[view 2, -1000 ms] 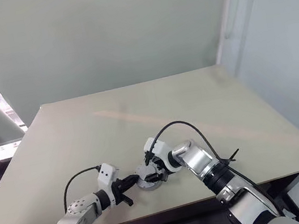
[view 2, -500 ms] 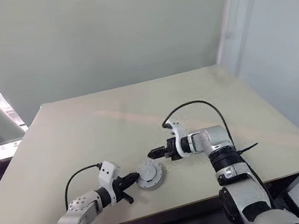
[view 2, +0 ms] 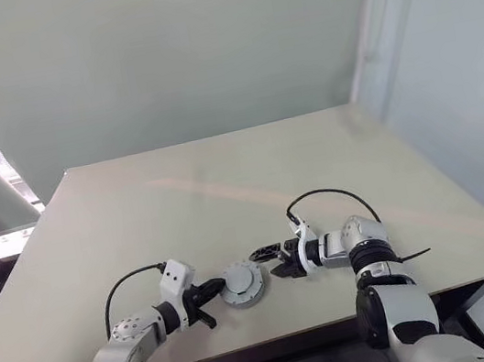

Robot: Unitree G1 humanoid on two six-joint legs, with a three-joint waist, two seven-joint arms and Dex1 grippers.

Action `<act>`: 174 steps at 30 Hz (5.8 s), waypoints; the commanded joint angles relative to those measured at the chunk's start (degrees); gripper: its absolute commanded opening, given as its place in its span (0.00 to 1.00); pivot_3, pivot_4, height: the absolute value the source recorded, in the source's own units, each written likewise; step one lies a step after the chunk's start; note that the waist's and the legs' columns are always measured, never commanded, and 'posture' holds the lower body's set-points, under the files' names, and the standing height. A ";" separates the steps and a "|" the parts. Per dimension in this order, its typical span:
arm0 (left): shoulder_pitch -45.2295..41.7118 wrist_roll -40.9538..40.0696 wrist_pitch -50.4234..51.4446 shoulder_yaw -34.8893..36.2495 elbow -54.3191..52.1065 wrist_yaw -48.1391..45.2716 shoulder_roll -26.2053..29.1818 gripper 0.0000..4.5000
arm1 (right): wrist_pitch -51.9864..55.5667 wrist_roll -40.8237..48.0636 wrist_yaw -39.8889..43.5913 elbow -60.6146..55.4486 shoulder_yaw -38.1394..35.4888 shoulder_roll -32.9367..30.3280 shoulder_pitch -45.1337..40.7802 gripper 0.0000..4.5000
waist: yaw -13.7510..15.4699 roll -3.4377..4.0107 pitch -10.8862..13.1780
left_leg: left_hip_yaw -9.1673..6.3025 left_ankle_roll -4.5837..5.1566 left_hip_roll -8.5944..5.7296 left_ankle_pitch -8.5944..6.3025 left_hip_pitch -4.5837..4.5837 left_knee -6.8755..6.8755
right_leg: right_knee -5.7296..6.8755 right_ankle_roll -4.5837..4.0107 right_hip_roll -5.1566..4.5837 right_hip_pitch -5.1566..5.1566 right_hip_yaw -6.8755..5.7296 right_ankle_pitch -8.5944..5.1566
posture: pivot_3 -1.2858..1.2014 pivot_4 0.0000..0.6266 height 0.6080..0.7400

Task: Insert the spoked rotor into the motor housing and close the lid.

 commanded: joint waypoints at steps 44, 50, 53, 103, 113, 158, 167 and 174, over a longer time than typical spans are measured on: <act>-0.24 0.13 2.98 -0.77 -0.65 -0.90 -1.21 0.04 | 1.01 2.69 1.65 -4.35 5.30 5.58 5.14 0.28 | -1.70 0.31 -0.23 | -0.01 0.02 0.04 -0.01 0.07 -0.07 | 0.01 0.05 0.04 0.01 0.00 0.02 | 0.52 0.00 1.00; -1.28 -1.57 4.73 4.09 -0.95 0.64 -2.33 0.43 | 1.10 2.88 1.26 -4.48 5.12 5.73 5.52 0.28 | -1.72 0.31 -0.23 | 0.00 0.02 0.04 -0.02 0.06 -0.11 | -0.01 0.09 0.04 -0.01 0.01 0.03 | 0.52 0.00 1.00; -1.86 -4.13 6.25 9.28 -1.40 1.73 -2.44 0.67 | 1.12 2.98 1.11 -4.53 4.96 5.87 5.78 0.28 | -1.73 0.30 -0.23 | -0.01 0.02 0.05 -0.02 0.03 -0.15 | -0.02 0.14 0.04 -0.07 0.01 0.04 | 0.52 0.00 1.00; 3.69 -63.29 28.71 34.68 -4.18 26.70 -17.05 0.99 | 2.88 18.67 -1.08 -20.96 -2.75 15.87 7.81 0.28 | -2.62 0.01 -0.09 | -0.01 -0.01 0.13 -0.02 -0.42 -0.18 | -0.07 0.13 0.11 -0.50 0.01 0.05 | 0.52 0.00 1.00; 2.41 -63.84 26.87 33.39 -2.03 27.11 -17.53 0.87 | 3.94 19.05 -1.43 -22.33 -1.71 15.69 8.45 0.28 | -2.61 0.01 -0.10 | -0.01 -0.01 0.12 -0.02 -0.43 -0.18 | -0.06 0.13 0.11 -0.51 0.01 0.05 | 0.52 0.00 1.00; -4.91 -45.82 -0.30 37.06 4.76 24.52 -14.78 0.45 | -64.75 -13.63 15.64 -42.06 36.26 -1.18 26.22 1.00 | -2.10 -0.49 0.04 | 0.03 -0.07 0.10 0.01 -0.59 -0.18 | -0.08 0.14 0.10 -0.70 0.08 0.06 | 0.52 0.00 1.00; -8.09 -37.37 -7.12 37.74 13.52 24.16 -13.15 0.45 | -66.99 -14.68 14.81 -42.60 37.46 -1.46 27.62 1.00 | -0.99 -0.87 0.10 | 0.00 -0.07 0.10 0.01 -0.59 -0.12 | -0.04 0.13 0.09 -0.69 0.05 0.07 | 0.52 0.00 1.00; -9.16 -31.42 -10.15 35.88 16.16 22.37 -11.55 0.45 | -66.47 -14.73 14.32 -43.76 38.01 -2.22 28.70 1.00 | -0.90 -1.00 0.08 | -0.01 -0.07 0.09 0.01 -0.59 -0.08 | -0.04 0.13 0.08 -0.66 0.05 0.08 | 0.52 0.00 1.00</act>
